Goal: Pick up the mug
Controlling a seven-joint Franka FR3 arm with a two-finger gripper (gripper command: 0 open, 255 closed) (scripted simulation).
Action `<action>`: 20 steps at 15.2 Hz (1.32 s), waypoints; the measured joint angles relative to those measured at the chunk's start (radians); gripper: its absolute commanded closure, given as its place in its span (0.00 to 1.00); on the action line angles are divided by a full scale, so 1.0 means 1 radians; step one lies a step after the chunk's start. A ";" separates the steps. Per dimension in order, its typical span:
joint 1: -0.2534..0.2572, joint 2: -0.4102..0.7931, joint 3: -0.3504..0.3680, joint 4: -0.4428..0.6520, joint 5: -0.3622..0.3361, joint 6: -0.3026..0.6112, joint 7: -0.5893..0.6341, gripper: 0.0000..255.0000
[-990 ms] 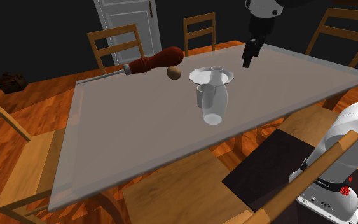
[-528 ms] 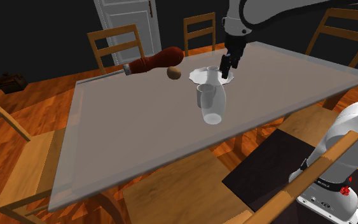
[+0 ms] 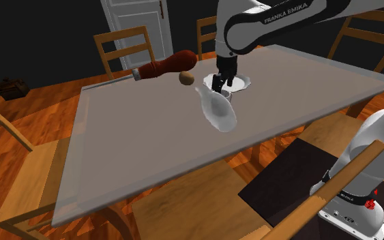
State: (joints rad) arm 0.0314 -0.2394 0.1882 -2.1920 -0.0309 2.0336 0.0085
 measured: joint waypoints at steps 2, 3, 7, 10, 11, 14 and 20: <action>0.004 0.070 0.013 0.027 -0.005 0.036 0.024 0.00; 0.004 0.090 0.016 0.037 -0.007 0.044 0.029 0.00; 0.004 0.126 0.018 0.015 -0.014 0.100 0.038 0.00; 0.005 0.139 0.021 -0.008 -0.018 0.136 0.046 0.00; 0.005 0.142 0.021 -0.012 -0.019 0.141 0.047 0.00; 0.005 0.144 0.021 -0.013 -0.020 0.146 0.047 1.00; 0.005 0.145 0.021 -0.013 -0.020 0.146 0.047 1.00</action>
State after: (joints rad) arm 0.0366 -0.0945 0.2095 -2.2050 -0.0510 2.1800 0.0557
